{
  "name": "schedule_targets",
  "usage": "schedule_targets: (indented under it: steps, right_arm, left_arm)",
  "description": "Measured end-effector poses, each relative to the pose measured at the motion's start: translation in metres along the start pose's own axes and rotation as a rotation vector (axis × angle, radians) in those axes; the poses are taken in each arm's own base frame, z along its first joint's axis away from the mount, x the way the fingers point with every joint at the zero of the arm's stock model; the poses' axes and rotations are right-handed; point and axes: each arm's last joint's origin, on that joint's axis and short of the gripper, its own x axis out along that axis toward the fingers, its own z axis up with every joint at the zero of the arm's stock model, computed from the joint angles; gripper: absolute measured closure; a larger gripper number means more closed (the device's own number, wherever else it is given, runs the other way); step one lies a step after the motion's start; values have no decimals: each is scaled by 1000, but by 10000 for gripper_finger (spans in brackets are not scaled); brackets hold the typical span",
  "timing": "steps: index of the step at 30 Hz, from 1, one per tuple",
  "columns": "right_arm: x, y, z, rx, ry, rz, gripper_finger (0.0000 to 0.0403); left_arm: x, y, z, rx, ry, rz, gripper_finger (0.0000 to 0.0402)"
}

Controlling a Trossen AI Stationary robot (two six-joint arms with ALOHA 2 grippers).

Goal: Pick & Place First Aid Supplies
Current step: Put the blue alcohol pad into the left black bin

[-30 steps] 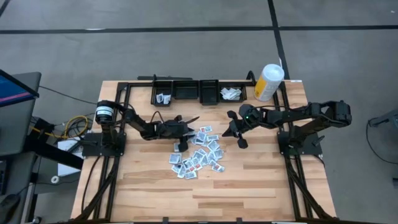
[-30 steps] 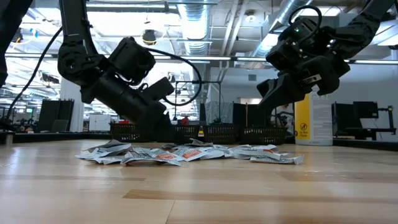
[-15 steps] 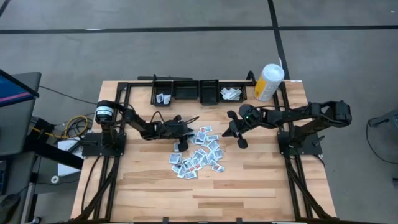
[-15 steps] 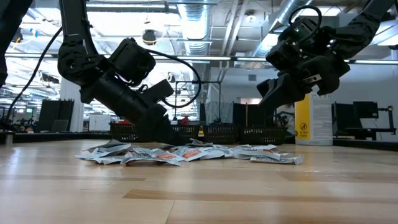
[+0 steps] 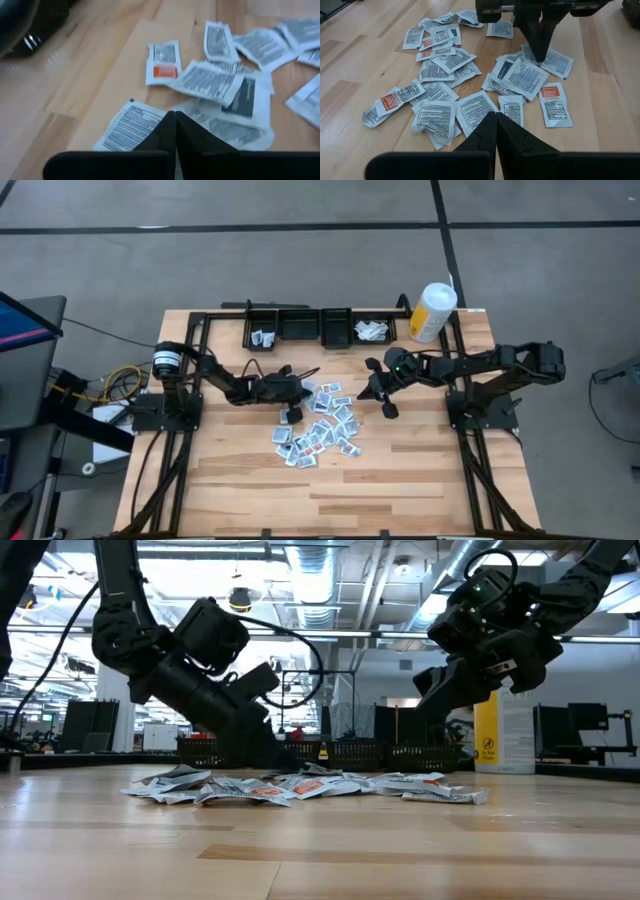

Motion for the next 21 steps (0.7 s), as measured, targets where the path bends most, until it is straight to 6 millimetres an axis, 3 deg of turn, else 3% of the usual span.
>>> schedule_targets:
  steps: [15, 21]
  right_arm:
    - [0, 0, 0, 0, 0, 0, 403]
    - [0, 0, 0, 7, 0, 0, 403]
  left_arm:
    - [-42, 9, 61, -49, -247, 7, 396]
    - [-57, 11, 77, -83, -320, 5, 396]
